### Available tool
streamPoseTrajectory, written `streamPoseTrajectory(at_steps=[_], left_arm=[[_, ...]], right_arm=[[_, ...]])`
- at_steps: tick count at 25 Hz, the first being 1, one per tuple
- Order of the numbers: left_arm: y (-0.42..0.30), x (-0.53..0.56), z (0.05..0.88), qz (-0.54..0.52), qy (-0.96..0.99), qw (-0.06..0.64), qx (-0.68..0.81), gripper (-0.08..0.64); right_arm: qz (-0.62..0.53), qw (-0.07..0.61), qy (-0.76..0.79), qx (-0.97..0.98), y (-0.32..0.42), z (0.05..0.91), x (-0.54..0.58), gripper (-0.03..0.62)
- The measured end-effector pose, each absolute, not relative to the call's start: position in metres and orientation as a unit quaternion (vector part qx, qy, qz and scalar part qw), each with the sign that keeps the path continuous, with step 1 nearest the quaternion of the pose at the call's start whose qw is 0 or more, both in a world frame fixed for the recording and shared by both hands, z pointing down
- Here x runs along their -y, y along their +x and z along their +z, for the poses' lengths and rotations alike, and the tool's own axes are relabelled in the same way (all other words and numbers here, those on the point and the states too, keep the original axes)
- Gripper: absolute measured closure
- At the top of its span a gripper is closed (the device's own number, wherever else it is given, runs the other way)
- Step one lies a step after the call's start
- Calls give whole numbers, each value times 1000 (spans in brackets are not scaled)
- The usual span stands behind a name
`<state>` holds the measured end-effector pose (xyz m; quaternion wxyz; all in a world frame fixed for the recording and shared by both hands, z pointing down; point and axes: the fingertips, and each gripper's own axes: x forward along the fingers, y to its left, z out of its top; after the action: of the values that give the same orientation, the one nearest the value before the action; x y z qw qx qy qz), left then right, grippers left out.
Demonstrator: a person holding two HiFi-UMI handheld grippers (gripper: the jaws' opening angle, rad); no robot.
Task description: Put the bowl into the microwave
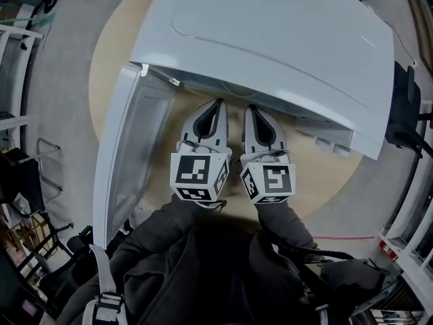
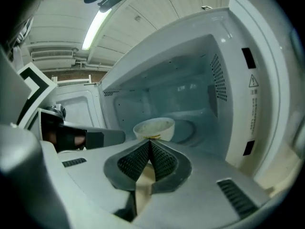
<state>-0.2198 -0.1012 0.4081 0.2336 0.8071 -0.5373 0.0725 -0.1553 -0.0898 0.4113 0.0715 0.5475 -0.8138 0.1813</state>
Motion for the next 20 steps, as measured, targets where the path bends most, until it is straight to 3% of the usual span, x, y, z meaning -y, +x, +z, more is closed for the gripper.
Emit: streamPoseTrajectory(at_steps=[6,20], left_arm=[[-209,112,420,81,816,234,522,551],[-202,160,418,49,834,218,505,551]], right_arm=[[201,102,542,810,-158,430,99,583],[187,95,534,819,-165,429,143,583]])
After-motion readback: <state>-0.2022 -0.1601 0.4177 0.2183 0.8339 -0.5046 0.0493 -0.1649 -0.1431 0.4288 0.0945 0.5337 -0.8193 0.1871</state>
